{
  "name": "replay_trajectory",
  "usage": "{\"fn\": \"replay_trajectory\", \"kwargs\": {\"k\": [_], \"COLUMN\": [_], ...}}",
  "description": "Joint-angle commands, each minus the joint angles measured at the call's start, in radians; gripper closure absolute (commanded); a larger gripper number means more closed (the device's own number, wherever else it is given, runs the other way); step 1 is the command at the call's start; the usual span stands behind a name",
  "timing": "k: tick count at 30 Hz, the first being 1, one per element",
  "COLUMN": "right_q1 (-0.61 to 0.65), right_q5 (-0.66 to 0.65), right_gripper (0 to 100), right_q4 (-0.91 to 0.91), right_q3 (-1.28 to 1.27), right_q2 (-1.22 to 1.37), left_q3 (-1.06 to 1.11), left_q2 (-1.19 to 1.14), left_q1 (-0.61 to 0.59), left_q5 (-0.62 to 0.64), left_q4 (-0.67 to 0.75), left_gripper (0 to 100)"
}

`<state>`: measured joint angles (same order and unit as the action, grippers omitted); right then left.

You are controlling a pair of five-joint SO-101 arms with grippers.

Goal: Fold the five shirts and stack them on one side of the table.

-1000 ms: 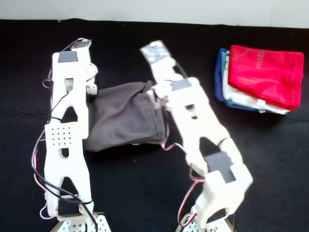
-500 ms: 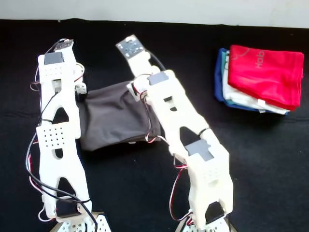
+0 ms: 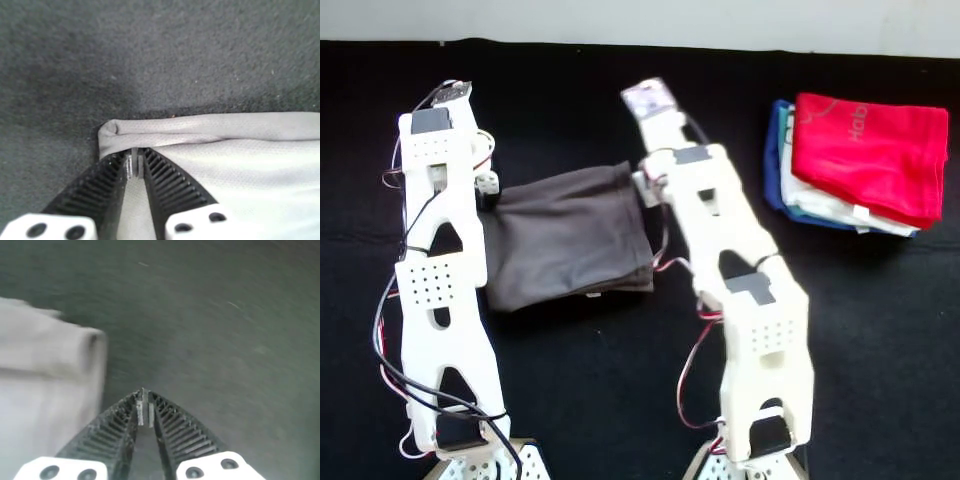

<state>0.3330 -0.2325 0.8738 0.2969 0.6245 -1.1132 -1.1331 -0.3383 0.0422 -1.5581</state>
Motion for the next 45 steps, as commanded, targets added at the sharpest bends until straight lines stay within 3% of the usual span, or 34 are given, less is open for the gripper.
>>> {"fn": "replay_trajectory", "kwargs": {"k": [1, 8, 16, 33, 40, 45], "right_q1": [-0.012, 0.085, 0.226, 0.064, 0.105, 0.176], "right_q5": [0.002, 0.014, 0.064, 0.041, 0.041, 0.041], "right_gripper": [99.1, 99.0, 99.0, 99.0, 99.0, 99.0], "right_q4": [0.085, 0.177, 0.051, 0.056, 0.383, 0.524], "right_q3": [0.101, 0.323, 0.487, 1.079, 1.334, 1.354], "right_q2": [-0.042, -0.082, 0.148, 0.588, 0.595, 0.599], "left_q3": [-0.010, -0.010, -0.010, -0.010, -0.010, -0.010], "left_q2": [-0.008, -0.008, -0.008, -0.008, -0.008, -0.008], "left_q1": [-0.053, -0.053, -0.053, -0.051, -0.051, -0.051], "left_q5": [0.009, 0.009, 0.009, 0.009, 0.011, 0.011], "left_q4": [0.025, 0.025, 0.025, 0.025, 0.026, 0.026], "left_gripper": [99, 99, 99, 99, 99, 99]}}
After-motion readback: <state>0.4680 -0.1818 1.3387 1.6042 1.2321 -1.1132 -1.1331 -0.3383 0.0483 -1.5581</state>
